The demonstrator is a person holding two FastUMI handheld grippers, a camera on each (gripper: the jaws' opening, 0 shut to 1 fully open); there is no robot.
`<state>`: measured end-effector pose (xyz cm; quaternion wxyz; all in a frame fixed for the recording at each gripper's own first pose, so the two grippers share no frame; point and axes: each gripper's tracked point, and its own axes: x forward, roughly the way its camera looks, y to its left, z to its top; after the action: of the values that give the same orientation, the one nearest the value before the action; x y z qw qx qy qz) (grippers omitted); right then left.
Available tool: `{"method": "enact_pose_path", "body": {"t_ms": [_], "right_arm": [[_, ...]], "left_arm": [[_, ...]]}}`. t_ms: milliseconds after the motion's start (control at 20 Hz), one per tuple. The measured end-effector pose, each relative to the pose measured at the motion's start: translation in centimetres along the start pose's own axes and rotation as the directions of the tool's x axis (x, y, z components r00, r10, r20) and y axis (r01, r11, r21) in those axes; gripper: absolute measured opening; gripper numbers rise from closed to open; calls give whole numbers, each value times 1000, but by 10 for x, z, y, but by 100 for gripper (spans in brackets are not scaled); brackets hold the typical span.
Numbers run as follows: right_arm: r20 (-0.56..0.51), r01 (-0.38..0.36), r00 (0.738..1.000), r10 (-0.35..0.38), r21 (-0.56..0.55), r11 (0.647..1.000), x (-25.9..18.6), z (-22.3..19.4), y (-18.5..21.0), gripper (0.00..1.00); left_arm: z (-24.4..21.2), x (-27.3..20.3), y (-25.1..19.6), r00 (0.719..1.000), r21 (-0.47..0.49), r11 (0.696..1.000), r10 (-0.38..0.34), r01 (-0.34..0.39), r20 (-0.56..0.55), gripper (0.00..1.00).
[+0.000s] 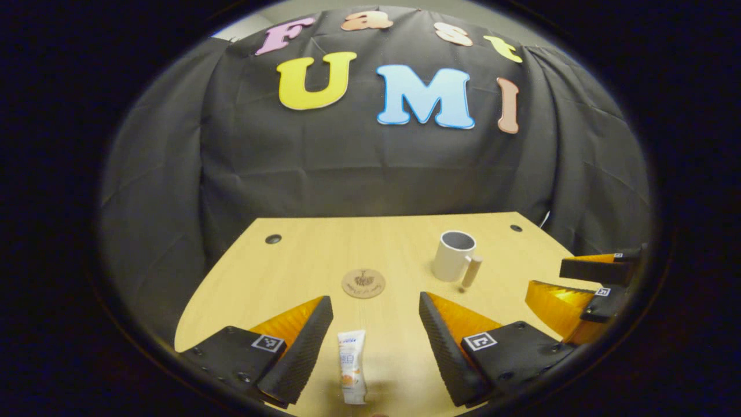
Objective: Put the toothbrush and toothpaste on the desktop into the cup, then pick up the cup and place it on the coaster on the desktop.
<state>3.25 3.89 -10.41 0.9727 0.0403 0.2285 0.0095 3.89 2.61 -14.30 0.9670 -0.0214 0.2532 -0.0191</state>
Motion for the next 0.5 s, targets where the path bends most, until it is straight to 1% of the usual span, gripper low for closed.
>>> {"method": "enact_pose_path", "body": {"t_ms": [50,100,250,300,350,400,500], "right_arm": [[-29,-2,1000,2,4,1000,3,-7,0,90],[-61,-4,998,5,8,1000,5,-13,1,89],[-153,11,988,-8,19,1000,14,-30,-3,90],[-184,17,983,-12,23,1000,16,-36,-4,90],[-215,16,977,-10,28,999,19,-41,-5,90],[-246,21,969,-13,32,999,21,-51,-2,90],[-303,26,953,-13,36,999,27,-66,-3,90]], "left_arm": [[-7,5,2,999,3,1000,5,-5,-38,92],[-15,9,4,997,10,1000,8,-7,-73,96],[-34,19,7,987,12,1000,-2,4,-160,96],[-43,23,9,981,12,1000,1,1,-193,100],[-49,26,12,974,16,1000,5,-2,-225,100],[-58,30,14,966,20,1000,11,-6,-260,96],[-72,36,16,946,22,1000,9,-2,-325,96]]}}
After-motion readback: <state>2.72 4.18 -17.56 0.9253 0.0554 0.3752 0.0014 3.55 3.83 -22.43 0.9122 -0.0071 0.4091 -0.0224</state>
